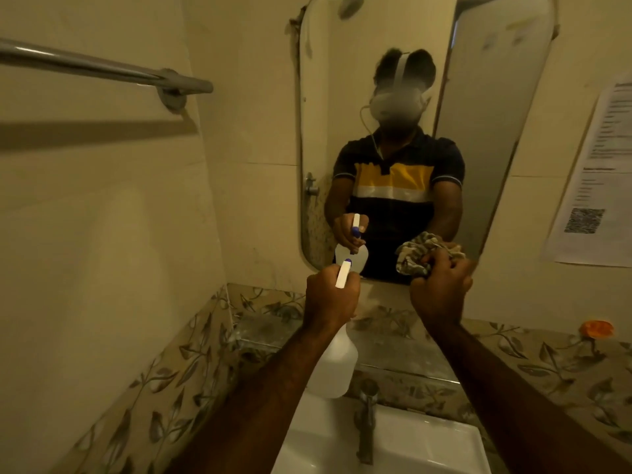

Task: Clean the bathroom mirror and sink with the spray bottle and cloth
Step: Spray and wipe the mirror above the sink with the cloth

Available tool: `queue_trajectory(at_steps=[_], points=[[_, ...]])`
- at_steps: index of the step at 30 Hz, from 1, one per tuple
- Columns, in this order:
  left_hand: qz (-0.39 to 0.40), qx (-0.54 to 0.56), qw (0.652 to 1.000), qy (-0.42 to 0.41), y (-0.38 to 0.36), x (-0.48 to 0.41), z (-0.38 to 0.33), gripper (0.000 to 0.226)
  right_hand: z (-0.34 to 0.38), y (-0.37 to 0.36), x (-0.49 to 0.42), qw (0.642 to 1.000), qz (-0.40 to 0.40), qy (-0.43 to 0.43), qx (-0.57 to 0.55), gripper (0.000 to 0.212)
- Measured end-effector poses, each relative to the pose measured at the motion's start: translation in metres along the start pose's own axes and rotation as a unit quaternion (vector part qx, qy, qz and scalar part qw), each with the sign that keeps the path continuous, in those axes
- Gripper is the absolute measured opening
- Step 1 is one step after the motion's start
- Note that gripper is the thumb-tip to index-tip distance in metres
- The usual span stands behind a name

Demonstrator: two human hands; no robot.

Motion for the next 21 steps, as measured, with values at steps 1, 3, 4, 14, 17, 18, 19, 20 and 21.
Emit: queue_trajectory(at_steps=[1, 3, 4, 14, 17, 18, 19, 20, 21], points=[[-0.001, 0.001, 1.000, 0.005, 0.006, -0.002, 0.003, 0.020, 0.004, -0.003, 0.003, 1.000, -0.011, -0.006, -0.012, 0.043], [-0.010, -0.003, 1.000, 0.011, 0.019, -0.007, 0.008, 0.020, 0.016, -0.011, 0.009, 0.999, -0.019, -0.005, -0.026, 0.042], [-0.015, -0.006, 1.000, 0.011, 0.025, -0.009, 0.010, 0.019, 0.022, -0.017, 0.012, 0.999, -0.020, 0.001, -0.027, 0.041], [-0.043, -0.031, 0.999, -0.009, 0.085, -0.040, 0.033, 0.019, 0.101, -0.106, 0.057, 0.987, 0.082, 0.134, -0.023, 0.037], [-0.049, -0.019, 0.998, -0.015, 0.103, -0.054, 0.035, 0.021, 0.123, -0.123, 0.064, 0.983, 0.090, 0.160, -0.028, 0.037], [-0.053, -0.017, 0.998, -0.020, 0.109, -0.058, 0.034, 0.021, 0.128, -0.126, 0.064, 0.982, 0.092, 0.161, -0.030, 0.037], [-0.056, -0.013, 0.998, -0.026, 0.114, -0.063, 0.033, 0.020, 0.132, -0.128, 0.064, 0.982, 0.092, 0.161, -0.030, 0.037], [-0.057, -0.010, 0.998, -0.032, 0.119, -0.067, 0.031, 0.020, 0.136, -0.129, 0.064, 0.982, 0.091, 0.162, -0.029, 0.036], [-0.056, -0.007, 0.998, -0.037, 0.122, -0.071, 0.028, 0.019, 0.140, -0.129, 0.063, 0.982, 0.088, 0.165, -0.027, 0.035]])
Point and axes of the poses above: each hand's wrist, its own x-axis away from the middle knuckle, its own y-axis out of the back of the hand, z = x × y, the point moved 7 cm from there along -x, towards the middle knuckle, and after that the axes turned 2 degrees about x, right-handed, at the moved point
